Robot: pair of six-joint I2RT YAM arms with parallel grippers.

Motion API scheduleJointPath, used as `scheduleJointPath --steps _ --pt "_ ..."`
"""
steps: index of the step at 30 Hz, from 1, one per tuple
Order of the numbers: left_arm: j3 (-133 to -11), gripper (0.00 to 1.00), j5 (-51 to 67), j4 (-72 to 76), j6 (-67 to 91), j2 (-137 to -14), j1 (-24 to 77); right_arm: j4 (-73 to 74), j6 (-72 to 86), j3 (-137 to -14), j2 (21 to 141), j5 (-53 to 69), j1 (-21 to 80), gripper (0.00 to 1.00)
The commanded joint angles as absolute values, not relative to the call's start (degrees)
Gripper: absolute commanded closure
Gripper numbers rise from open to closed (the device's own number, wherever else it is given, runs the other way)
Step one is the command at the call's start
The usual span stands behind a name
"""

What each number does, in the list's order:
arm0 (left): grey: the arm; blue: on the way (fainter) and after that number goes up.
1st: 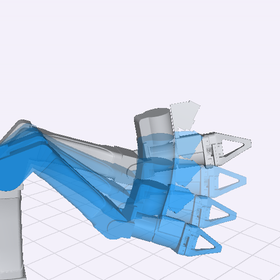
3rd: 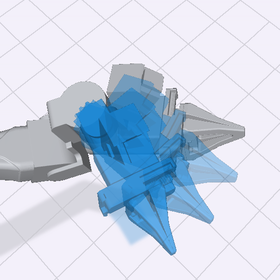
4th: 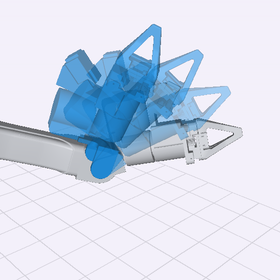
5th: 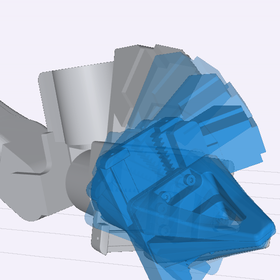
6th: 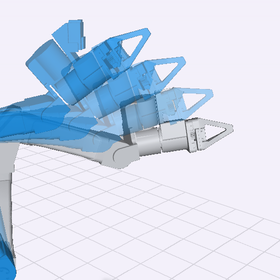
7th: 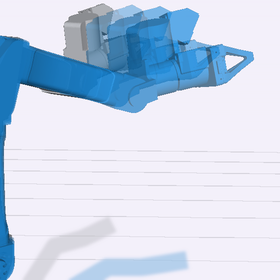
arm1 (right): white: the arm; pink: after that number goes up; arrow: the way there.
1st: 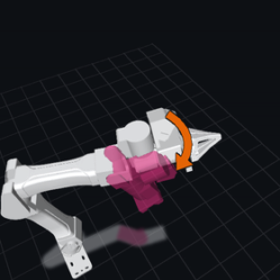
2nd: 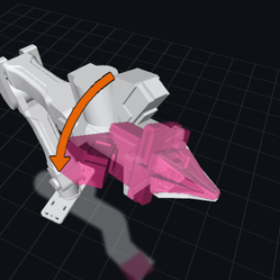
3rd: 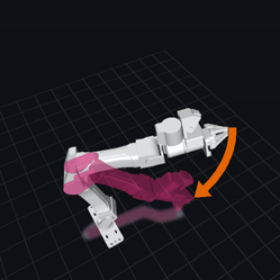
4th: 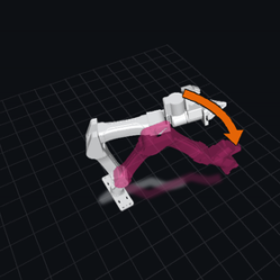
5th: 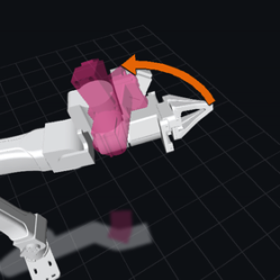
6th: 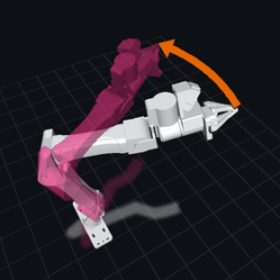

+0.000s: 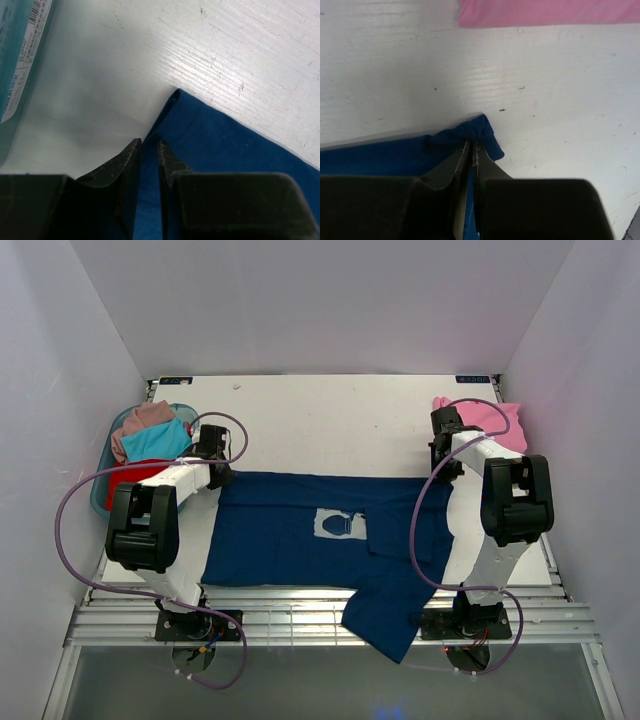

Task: Fold and stack the t-shirts
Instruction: Fold the tshirt

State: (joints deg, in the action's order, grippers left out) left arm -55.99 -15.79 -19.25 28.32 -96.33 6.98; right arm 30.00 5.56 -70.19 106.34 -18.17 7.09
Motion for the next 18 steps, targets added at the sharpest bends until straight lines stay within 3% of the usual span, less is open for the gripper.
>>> scheduleJointPath --steps 1,6,18 --pt "-57.39 0.70 -16.88 -18.98 28.30 -96.68 7.03 29.80 5.88 -69.26 105.38 -22.40 6.07 0.90" --pt "-57.30 0.71 -16.61 -18.90 28.74 -96.07 7.03 30.14 7.12 -68.99 105.29 -22.94 5.71 0.89" --pt "-63.72 0.70 -14.50 -16.35 28.65 -87.90 7.56 25.84 5.10 -66.71 90.72 -16.17 5.98 0.56"
